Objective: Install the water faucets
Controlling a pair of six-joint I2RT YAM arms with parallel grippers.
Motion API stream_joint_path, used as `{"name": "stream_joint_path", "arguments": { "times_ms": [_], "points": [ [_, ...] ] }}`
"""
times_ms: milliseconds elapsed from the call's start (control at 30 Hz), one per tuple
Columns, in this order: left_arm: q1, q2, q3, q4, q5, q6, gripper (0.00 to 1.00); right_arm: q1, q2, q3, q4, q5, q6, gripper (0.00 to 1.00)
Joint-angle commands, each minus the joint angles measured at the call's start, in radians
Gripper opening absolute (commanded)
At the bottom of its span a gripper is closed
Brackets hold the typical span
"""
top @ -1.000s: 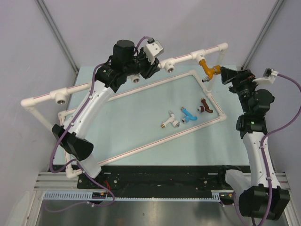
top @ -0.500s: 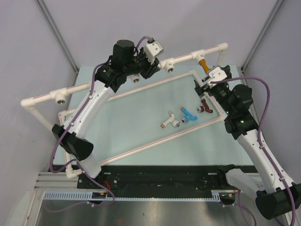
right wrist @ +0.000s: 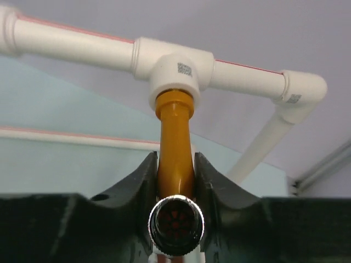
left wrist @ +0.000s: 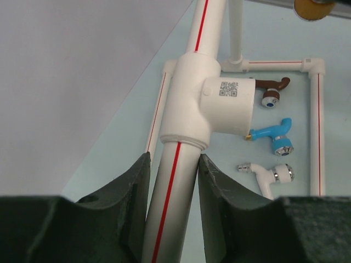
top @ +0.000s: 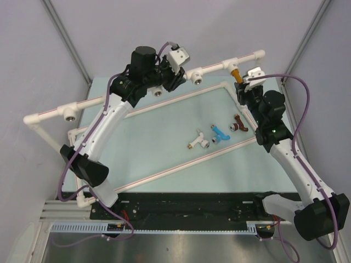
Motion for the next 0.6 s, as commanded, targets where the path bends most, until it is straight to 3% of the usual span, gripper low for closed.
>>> {"name": "stream_joint_path", "arguments": {
  "times_ms": [0,33,67,233,267,367,467,567],
  "points": [
    [-0.021,0.046,-0.034,-0.239,0.061,-0.116,0.0,-0.005,0.032,0.026,0.088,-0.169,0.572,0.19],
    [-0.023,0.046,-0.034,-0.239,0.061,-0.113,0.01,-0.005,0.041,0.026,0.132,-0.198,0.75,0.09],
    [-0.023,0.045,-0.034,-0.241,0.061,-0.113,0.0,-0.005,0.046,0.026,0.16,-0.209,0.828,0.0],
    [-0.023,0.046,-0.034,-0.239,0.066,-0.113,0.0,-0.071,0.075,0.023,0.367,-0.24,1.352,0.0],
    [-0.023,0.046,-0.036,-0.239,0.068,-0.113,0.0,-0.082,0.089,0.02,0.392,-0.238,1.541,0.0],
    [-0.021,0.042,-0.039,-0.239,0.066,-0.113,0.0,-0.109,0.103,-0.013,0.498,-0.192,1.884,0.0],
    [-0.023,0.036,-0.042,-0.238,0.063,-0.111,0.0,-0.115,0.1,-0.066,0.576,-0.096,2.151,0.0],
    [-0.023,0.034,-0.044,-0.238,0.058,-0.111,0.0,-0.12,0.084,-0.09,0.578,-0.014,2.22,0.0]
  ]
}}
